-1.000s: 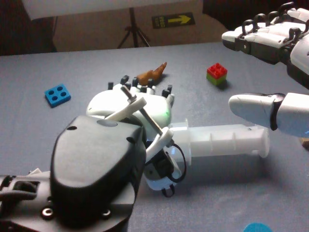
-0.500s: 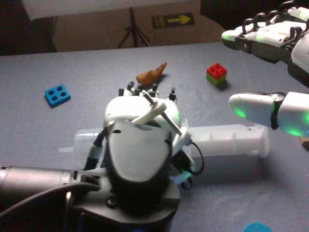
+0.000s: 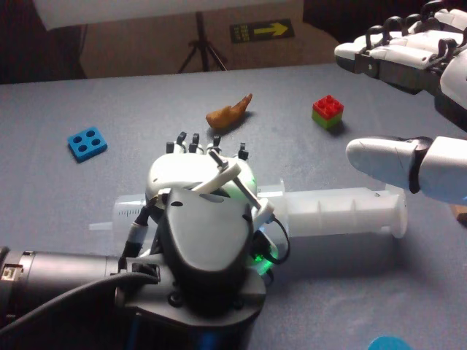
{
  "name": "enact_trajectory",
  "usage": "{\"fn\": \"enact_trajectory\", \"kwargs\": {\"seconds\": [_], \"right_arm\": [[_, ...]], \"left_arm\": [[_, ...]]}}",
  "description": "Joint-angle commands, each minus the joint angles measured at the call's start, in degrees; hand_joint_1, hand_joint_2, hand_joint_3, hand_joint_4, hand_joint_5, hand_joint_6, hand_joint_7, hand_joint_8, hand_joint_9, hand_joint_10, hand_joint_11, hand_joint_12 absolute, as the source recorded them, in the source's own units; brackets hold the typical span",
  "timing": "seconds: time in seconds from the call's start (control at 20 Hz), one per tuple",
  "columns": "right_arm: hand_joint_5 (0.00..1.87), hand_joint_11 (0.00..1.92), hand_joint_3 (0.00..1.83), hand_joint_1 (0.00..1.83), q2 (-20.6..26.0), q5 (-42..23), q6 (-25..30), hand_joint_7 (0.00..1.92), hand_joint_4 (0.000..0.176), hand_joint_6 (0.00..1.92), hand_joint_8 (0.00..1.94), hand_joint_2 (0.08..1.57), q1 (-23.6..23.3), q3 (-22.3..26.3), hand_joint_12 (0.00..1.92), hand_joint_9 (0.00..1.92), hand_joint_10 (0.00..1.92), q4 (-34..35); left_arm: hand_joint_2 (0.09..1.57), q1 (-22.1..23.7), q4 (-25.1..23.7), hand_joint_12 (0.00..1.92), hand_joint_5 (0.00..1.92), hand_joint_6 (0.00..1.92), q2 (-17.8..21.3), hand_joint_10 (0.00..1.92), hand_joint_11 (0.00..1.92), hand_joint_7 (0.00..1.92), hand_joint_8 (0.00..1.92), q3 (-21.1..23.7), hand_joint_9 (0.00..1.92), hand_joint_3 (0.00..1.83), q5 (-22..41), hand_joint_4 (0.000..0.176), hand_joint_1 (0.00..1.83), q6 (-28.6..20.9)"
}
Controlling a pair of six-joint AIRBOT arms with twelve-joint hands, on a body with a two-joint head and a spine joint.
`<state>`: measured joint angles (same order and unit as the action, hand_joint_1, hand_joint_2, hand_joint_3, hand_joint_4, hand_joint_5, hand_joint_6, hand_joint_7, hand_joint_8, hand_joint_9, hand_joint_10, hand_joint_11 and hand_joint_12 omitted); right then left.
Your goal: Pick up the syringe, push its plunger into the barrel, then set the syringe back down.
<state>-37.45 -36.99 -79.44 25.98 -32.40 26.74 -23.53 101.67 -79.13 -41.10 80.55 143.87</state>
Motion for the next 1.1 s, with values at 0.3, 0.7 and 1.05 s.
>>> {"fn": "enact_trajectory", "kwargs": {"seconds": [0.3,0.7,1.05], "right_arm": [[0.26,0.0,0.0,0.06,0.5,-6.9,0.9,0.29,0.0,0.0,0.0,1.24,-0.6,-0.1,0.91,0.31,0.0,-2.3],[0.3,0.0,0.0,0.11,0.6,-7.0,1.2,0.32,0.0,0.0,0.0,1.23,-0.7,-0.1,0.91,0.31,0.0,-2.4],[0.32,0.0,0.0,0.13,0.6,-7.0,1.3,0.33,0.0,0.01,0.01,1.22,-0.7,-0.1,0.92,0.33,0.0,-2.5]], "left_arm": [[1.04,-2.0,-7.3,0.0,0.04,0.0,-0.2,0.0,0.0,0.0,0.0,-1.3,0.0,0.0,0.9,0.079,0.67,-0.8],[1.03,-4.4,-15.0,0.0,0.05,0.0,-2.0,0.0,0.0,0.0,0.0,0.9,0.0,0.0,10.2,0.078,0.68,-0.9],[1.03,-6.7,-16.8,0.0,0.07,0.01,-4.0,0.0,0.0,0.0,0.0,1.2,0.0,0.0,12.9,0.079,0.67,-1.6]]}}
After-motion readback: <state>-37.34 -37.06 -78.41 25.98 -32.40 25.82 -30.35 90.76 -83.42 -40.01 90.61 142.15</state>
